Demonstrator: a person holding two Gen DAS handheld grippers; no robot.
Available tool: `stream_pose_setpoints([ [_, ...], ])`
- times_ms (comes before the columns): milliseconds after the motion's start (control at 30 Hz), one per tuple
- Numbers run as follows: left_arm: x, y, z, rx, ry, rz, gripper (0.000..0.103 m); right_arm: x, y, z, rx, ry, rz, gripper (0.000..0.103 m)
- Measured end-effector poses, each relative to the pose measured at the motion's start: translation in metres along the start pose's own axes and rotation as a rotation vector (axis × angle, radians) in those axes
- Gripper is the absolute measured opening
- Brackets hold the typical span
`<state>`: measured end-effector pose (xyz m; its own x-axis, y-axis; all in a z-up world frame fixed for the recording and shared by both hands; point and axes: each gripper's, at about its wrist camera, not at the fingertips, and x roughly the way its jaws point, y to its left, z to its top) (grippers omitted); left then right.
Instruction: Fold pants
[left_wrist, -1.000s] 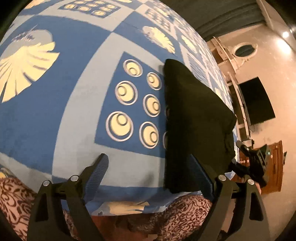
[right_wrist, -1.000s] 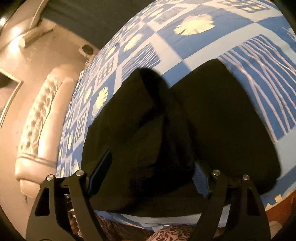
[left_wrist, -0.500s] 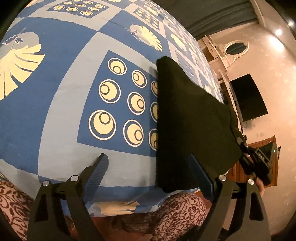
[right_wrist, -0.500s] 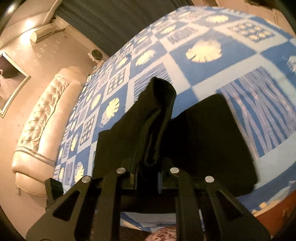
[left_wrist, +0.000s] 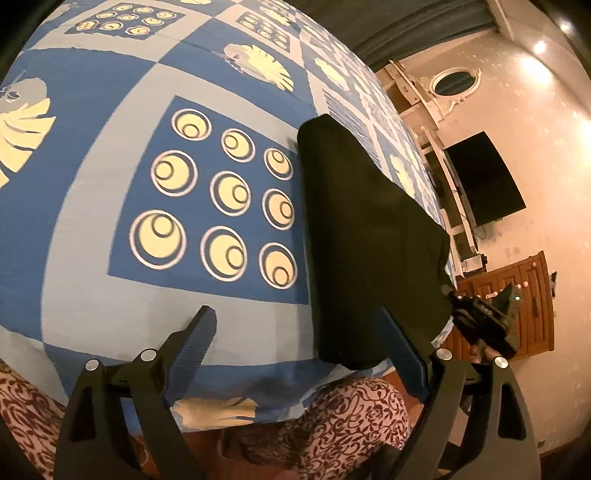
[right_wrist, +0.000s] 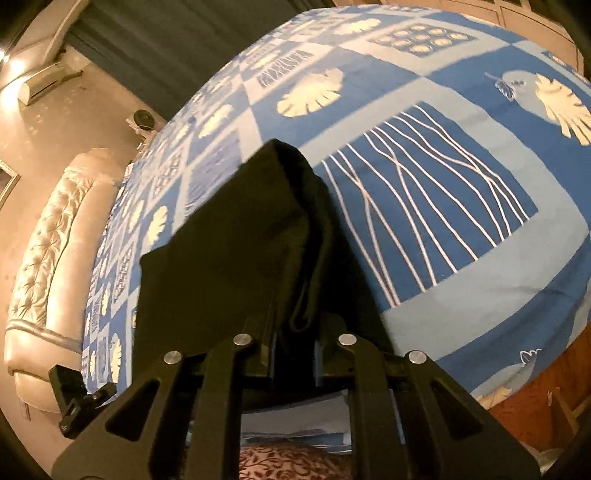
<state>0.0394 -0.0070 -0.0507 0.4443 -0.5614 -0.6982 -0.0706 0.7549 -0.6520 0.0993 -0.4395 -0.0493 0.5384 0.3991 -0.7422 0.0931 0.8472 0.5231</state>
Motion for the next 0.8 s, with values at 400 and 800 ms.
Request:
stream_pose_setpoints([
  [400, 0.017, -0.014, -0.003, -0.053, 0.002, -0.058, 0.087, -0.021, -0.033, 0.008, 0.148, -0.038, 0.036, 0.044],
  [800, 0.046, -0.022, -0.009, -0.115, 0.008, -0.152, 0.087, 0.005, -0.066, -0.004, 0.301, 0.032, 0.246, 0.071],
])
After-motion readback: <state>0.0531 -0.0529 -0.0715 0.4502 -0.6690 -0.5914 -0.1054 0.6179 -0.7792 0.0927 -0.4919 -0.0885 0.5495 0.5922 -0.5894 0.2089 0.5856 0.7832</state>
